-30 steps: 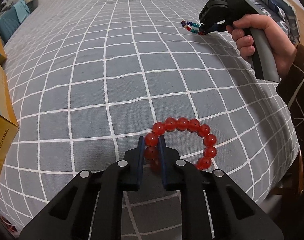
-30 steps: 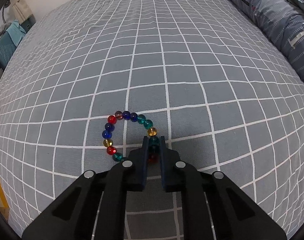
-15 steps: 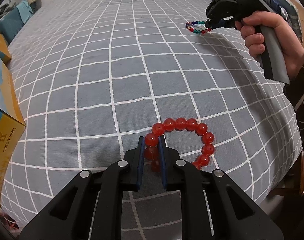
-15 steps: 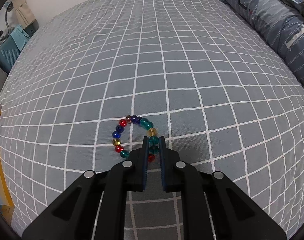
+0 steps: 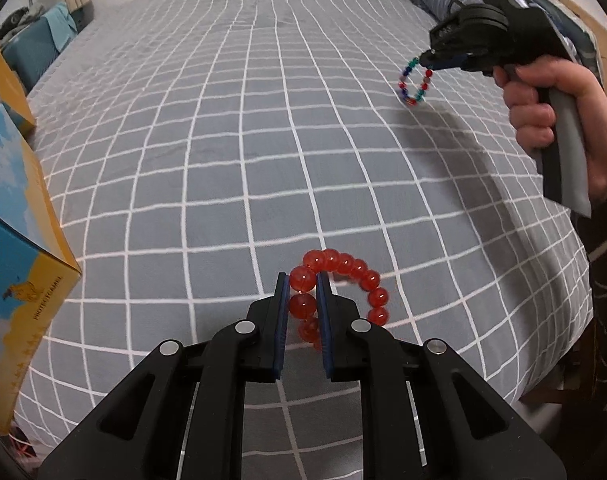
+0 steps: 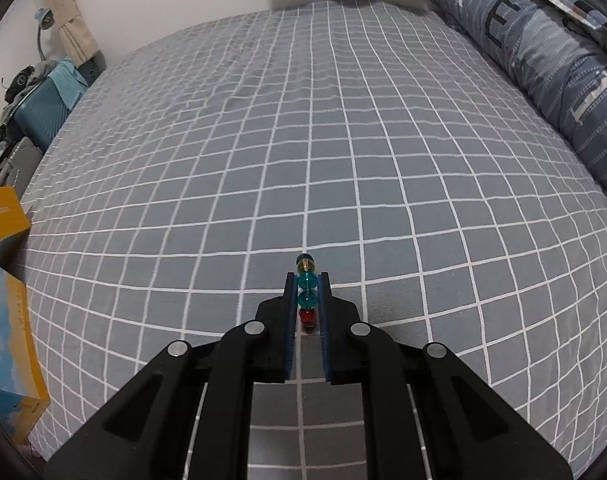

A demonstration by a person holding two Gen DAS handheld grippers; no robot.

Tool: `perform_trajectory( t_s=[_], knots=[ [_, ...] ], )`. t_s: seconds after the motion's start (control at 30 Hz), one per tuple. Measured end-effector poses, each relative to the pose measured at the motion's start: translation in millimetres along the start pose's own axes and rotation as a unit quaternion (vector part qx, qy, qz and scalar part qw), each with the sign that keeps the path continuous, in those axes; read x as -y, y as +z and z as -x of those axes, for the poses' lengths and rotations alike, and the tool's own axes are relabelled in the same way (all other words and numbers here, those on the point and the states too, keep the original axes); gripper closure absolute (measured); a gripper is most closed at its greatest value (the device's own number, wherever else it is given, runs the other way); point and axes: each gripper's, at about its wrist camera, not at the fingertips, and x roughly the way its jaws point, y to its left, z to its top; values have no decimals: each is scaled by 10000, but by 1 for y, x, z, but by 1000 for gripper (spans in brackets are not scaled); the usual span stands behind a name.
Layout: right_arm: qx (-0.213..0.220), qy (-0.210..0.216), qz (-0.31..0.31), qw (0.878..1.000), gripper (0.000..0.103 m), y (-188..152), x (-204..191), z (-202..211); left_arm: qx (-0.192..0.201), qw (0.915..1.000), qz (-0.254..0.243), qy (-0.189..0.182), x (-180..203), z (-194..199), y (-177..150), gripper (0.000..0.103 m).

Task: Organize jewelry
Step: 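Carry both bead bracelets into the white box with both tools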

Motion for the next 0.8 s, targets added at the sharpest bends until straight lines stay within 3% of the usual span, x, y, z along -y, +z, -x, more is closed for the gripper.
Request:
perform_trajectory(
  t_s=[0.17, 0.47, 0.8],
  knots=[
    [121, -2, 81, 9999, 93, 2, -5, 18, 44, 10000, 40, -7, -6, 6, 15, 90],
    [317, 110, 206, 9992, 93, 2, -20, 52, 250, 9989, 219, 320, -34, 15, 54, 90],
    [470, 270, 600, 9967, 93, -7, -74, 89, 505, 9943, 669, 658, -89, 46, 90, 90]
  ],
)
